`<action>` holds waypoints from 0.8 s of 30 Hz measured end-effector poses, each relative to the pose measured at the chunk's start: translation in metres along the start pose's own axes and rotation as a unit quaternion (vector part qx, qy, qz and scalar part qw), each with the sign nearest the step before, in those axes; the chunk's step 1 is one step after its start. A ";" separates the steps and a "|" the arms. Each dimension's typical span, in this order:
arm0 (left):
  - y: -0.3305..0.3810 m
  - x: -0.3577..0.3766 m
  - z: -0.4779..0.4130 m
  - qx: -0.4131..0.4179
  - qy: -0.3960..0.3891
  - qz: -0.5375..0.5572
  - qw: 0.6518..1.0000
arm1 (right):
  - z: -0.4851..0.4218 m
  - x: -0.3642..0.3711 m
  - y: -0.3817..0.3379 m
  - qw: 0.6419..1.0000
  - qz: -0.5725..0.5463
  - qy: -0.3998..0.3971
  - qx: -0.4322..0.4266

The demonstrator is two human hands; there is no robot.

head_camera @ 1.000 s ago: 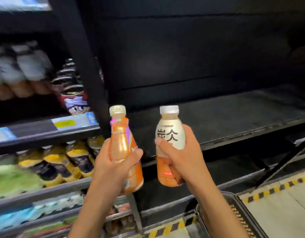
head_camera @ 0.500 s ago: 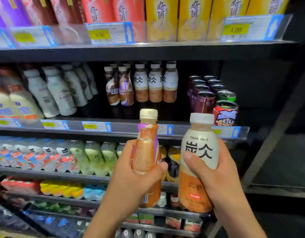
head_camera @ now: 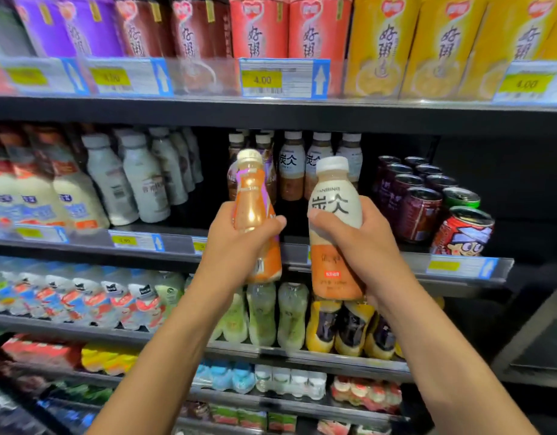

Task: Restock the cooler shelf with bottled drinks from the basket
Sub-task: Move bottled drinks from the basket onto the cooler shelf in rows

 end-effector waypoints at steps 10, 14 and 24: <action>0.003 0.002 -0.090 -0.013 -0.008 -0.025 1.000 | -0.079 0.033 0.026 0.988 -0.079 0.018 0.129; -0.018 0.004 -0.124 -0.041 0.008 -0.040 0.998 | -0.111 0.041 0.024 0.989 -0.084 0.055 0.106; -0.061 -0.027 -0.185 -0.112 0.088 -0.023 0.990 | -0.160 0.046 0.036 0.995 0.032 0.086 0.027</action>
Point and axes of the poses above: each hand's wrist, its own z-axis away from the middle knuckle, its own x-axis out of the palm, y = z × x, the point moved 8 cm from there along -z, towards the middle knuckle, and after that the axes turned 1 degree about -x, right-handed, at the moved point
